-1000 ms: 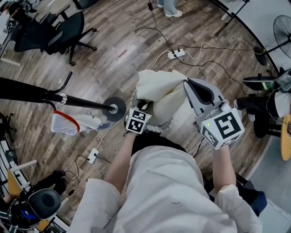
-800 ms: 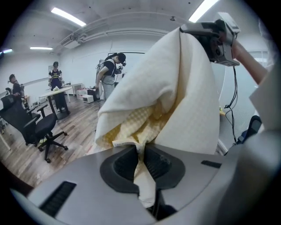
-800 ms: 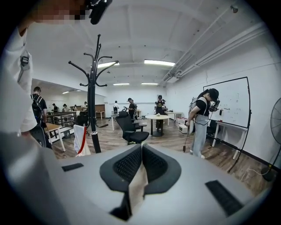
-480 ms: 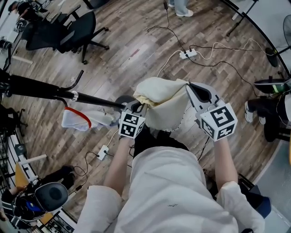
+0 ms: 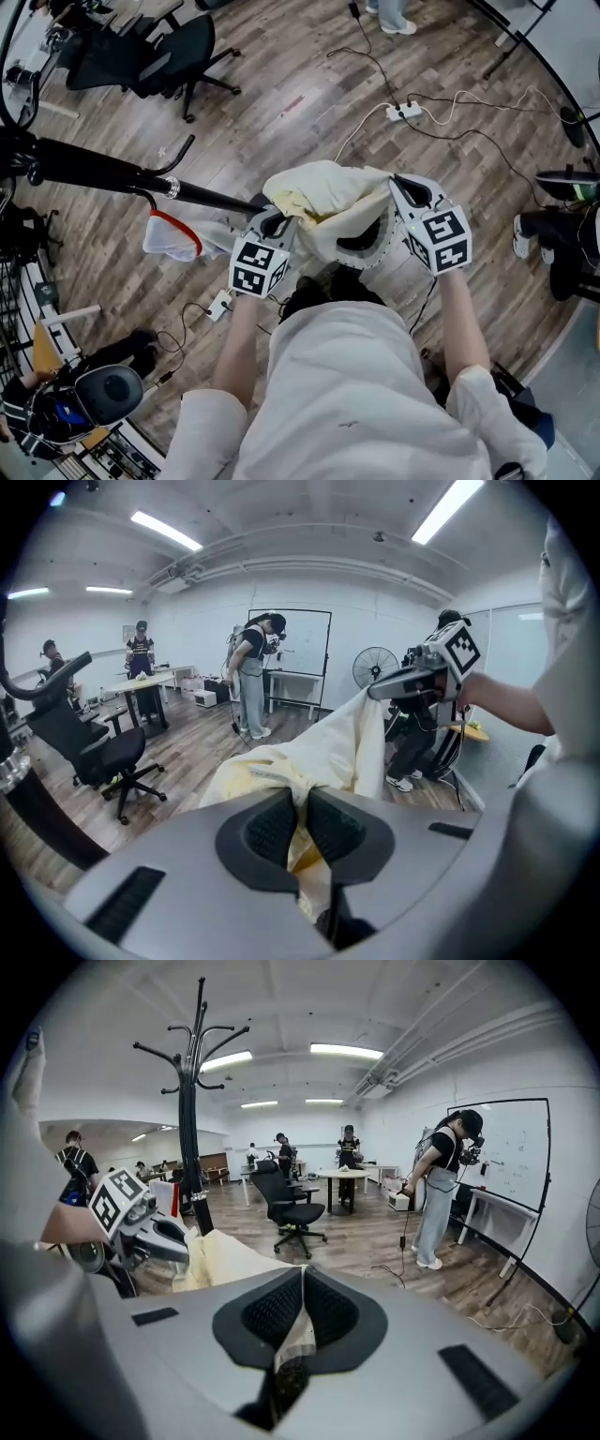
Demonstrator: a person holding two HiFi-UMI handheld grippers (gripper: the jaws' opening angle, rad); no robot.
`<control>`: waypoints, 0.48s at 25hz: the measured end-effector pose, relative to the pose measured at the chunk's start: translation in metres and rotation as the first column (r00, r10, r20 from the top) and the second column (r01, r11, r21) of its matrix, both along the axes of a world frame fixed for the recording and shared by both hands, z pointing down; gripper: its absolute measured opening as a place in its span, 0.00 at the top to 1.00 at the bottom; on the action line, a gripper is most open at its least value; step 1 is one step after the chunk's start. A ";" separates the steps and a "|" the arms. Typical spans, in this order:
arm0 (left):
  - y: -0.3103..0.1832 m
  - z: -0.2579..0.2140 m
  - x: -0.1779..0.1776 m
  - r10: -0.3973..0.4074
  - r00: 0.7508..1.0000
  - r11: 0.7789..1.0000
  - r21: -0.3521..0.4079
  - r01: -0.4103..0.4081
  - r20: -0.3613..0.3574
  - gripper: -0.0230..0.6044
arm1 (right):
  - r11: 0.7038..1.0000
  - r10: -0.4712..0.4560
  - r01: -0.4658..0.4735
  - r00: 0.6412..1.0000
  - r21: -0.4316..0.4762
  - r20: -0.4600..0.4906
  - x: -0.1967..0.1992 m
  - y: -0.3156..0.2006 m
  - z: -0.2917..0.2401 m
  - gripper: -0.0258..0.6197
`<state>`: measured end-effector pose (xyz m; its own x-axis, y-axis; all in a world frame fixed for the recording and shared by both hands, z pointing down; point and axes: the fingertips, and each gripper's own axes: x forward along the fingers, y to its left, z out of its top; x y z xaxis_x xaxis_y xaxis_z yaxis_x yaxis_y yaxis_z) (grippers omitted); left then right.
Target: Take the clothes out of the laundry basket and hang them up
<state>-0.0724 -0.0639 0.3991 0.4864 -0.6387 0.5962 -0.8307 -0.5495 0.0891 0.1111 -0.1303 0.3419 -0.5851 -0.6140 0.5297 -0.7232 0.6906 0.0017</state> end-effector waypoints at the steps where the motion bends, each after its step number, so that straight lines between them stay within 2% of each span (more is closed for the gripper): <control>1: 0.001 -0.004 -0.006 -0.005 1.000 1.000 0.006 0.005 0.000 0.90 | 1.000 -0.003 0.003 1.000 -0.007 -0.011 -0.003 0.000 0.004 0.94; 3: 0.004 -0.013 -0.016 -0.017 1.000 1.000 0.015 0.017 -0.021 0.90 | 1.000 -0.012 0.012 1.000 -0.023 -0.024 -0.012 0.003 0.011 0.94; 7: 0.004 -0.038 -0.033 -0.054 0.993 0.997 0.050 0.060 -0.109 0.91 | 0.998 -0.026 0.023 0.997 -0.053 -0.067 -0.037 0.010 0.023 0.91; 9: 0.005 -0.050 -0.040 -0.060 0.990 0.995 0.075 0.070 -0.126 0.91 | 0.997 -0.031 0.027 0.997 -0.067 -0.068 -0.051 0.014 0.027 0.82; 12: 0.006 -0.061 -0.049 -0.062 0.989 0.992 0.101 0.076 -0.133 0.91 | 0.995 -0.067 0.064 0.997 -0.079 -0.039 -0.078 0.023 0.025 0.82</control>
